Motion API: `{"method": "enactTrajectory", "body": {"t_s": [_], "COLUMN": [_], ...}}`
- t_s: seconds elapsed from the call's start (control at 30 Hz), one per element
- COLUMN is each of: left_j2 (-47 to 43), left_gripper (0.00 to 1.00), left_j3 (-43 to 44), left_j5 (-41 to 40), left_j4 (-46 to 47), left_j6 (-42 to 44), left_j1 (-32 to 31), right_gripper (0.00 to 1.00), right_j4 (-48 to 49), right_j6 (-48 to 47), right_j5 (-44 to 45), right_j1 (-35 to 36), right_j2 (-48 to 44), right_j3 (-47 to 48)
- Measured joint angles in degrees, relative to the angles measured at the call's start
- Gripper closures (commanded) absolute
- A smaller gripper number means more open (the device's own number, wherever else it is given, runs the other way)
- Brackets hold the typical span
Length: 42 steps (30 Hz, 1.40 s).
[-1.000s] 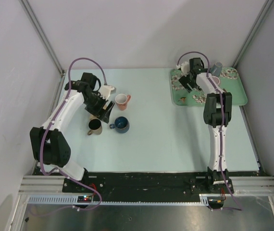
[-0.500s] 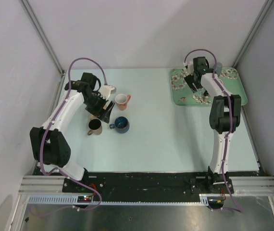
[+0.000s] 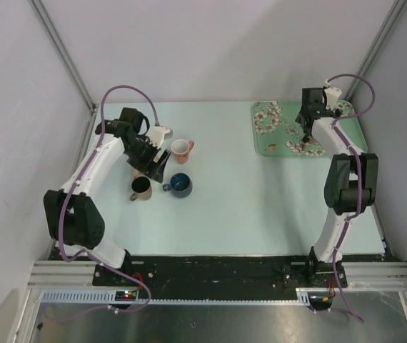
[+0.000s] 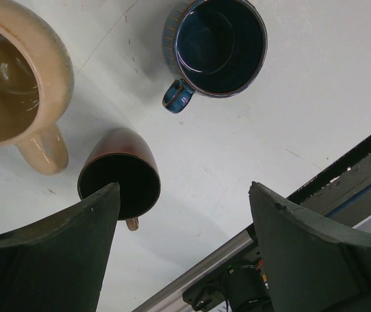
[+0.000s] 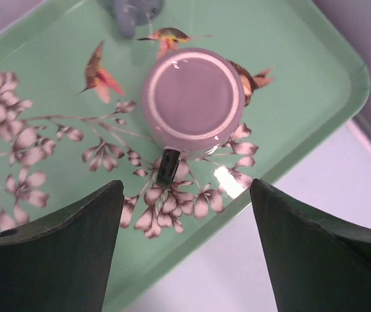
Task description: Turn the mug right side up
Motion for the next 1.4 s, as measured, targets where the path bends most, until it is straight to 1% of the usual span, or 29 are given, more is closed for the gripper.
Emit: {"method": "enactTrajectory", "body": {"t_s": [0.13, 0.23, 0.3, 0.43, 0.57, 0.73, 0.8, 0.87, 0.97, 1.1, 1.13, 1.2, 1.3, 1.4], "left_j2": [-0.39, -0.55, -0.63, -1.03, -1.46, -1.68, -1.75, -1.79, -1.92, -1.99, -1.99, -1.99, -1.99, -1.99], "left_gripper": [0.16, 0.16, 0.16, 0.16, 0.16, 0.16, 0.16, 0.16, 0.16, 0.16, 0.16, 0.16, 0.15, 0.15], "left_j3": [0.0, 0.0, 0.0, 0.0, 0.0, 0.02, 0.26, 0.66, 1.27, 2.14, 2.36, 2.71, 3.17, 3.8], "left_j5": [0.7, 1.05, 1.25, 1.31, 1.77, 2.45, 2.62, 2.91, 3.39, 3.76, 3.78, 3.76, 3.76, 3.8], "left_j4": [0.0, 0.02, 0.02, 0.02, 0.0, 0.0, -0.04, -0.02, -0.07, -0.09, -0.04, -0.07, -0.13, -0.31], "left_j6": [0.02, 0.11, 0.22, 0.35, 0.35, 0.35, 0.37, 0.37, 0.39, 0.42, 0.42, 0.39, 0.39, 0.35], "left_j1": [0.0, 0.0, 0.02, 0.02, 0.02, 0.07, 0.13, 0.24, 0.7, 1.44, 1.57, 1.73, 1.81, 1.84], "right_gripper": [0.19, 0.26, 0.28, 0.31, 0.39, 0.38, 0.4, 0.48, 0.7, 0.93, 0.97, 0.99, 1.0, 1.0], "right_j4": [-1.92, -3.98, -5.97, -9.99, -13.66, -18.38, -20.24, -21.7, -23.39, -23.93, -23.32, -21.64, -18.73, -16.63], "right_j6": [8.83, 12.9, 15.3, 17.7, 18.86, 19.39, 19.74, 20.0, 20.09, 19.06, 18.53, 17.18, 14.75, 11.85], "right_j5": [1.29, 1.55, 1.14, -0.59, -3.52, -8.37, -10.21, -11.82, -13.66, -14.38, -14.21, -14.47, -15.19, -17.88], "right_j1": [-1.16, -1.14, -1.29, -2.27, -4.61, -7.43, -8.11, -8.5, -8.83, -8.87, -8.9, -9.09, -9.35, -9.6], "right_j2": [4.02, 7.8, 10.97, 15.52, 18.71, 23.19, 25.18, 26.75, 27.87, 28.0, 27.71, 26.6, 23.61, 19.32], "right_j3": [0.52, 2.19, 4.7, 11.32, 17.51, 24.87, 27.56, 29.22, 29.62, 29.46, 29.05, 26.84, 21.59, 15.39]}}
